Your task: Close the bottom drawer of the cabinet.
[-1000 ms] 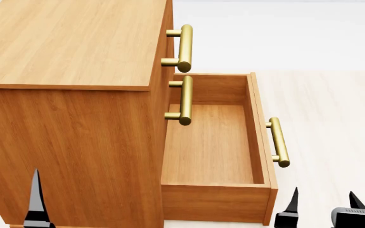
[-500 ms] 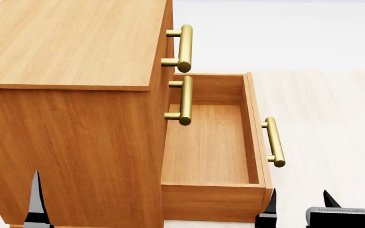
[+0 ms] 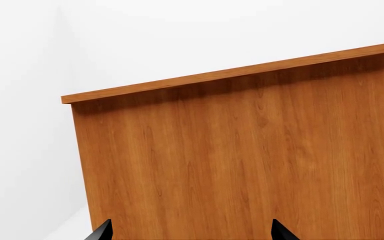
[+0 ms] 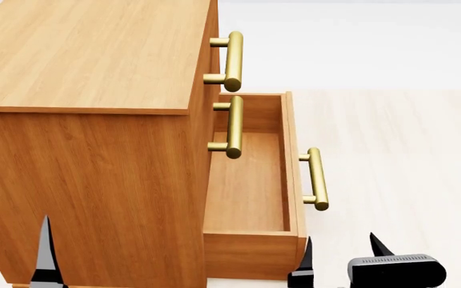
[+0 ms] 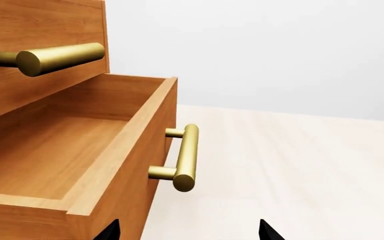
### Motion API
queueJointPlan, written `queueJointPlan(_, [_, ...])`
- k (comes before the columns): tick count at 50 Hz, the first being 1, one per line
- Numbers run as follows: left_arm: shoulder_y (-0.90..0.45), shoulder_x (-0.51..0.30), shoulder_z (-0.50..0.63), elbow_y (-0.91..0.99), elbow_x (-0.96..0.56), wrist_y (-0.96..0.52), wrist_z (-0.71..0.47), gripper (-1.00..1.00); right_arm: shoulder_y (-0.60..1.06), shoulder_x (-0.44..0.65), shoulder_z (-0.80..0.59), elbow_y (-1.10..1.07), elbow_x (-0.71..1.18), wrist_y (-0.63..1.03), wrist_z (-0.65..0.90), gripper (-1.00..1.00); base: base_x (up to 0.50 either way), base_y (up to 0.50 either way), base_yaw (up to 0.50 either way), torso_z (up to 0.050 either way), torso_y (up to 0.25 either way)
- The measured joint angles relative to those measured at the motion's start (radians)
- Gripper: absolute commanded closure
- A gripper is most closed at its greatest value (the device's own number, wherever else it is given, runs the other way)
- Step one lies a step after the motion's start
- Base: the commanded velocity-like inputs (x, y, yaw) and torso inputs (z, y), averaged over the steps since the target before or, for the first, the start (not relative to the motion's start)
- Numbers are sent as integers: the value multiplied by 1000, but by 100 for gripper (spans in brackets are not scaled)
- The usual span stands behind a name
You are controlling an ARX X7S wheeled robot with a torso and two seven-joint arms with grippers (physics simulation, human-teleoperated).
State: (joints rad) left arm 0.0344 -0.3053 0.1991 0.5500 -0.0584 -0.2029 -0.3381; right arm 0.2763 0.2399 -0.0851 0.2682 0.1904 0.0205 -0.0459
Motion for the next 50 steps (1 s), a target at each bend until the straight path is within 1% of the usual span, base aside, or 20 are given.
queueJointPlan(21, [4, -7, 5, -2, -6, 9, -7, -100, 52, -49, -35, 63, -22, -2, 23, -100, 1, 0, 0, 0, 0])
queueJointPlan(50, [4, -14, 13, -1, -10, 10, -17, -100, 68, -82, -139, 64, -84, -8, 22, -100, 0, 0, 0, 0, 0])
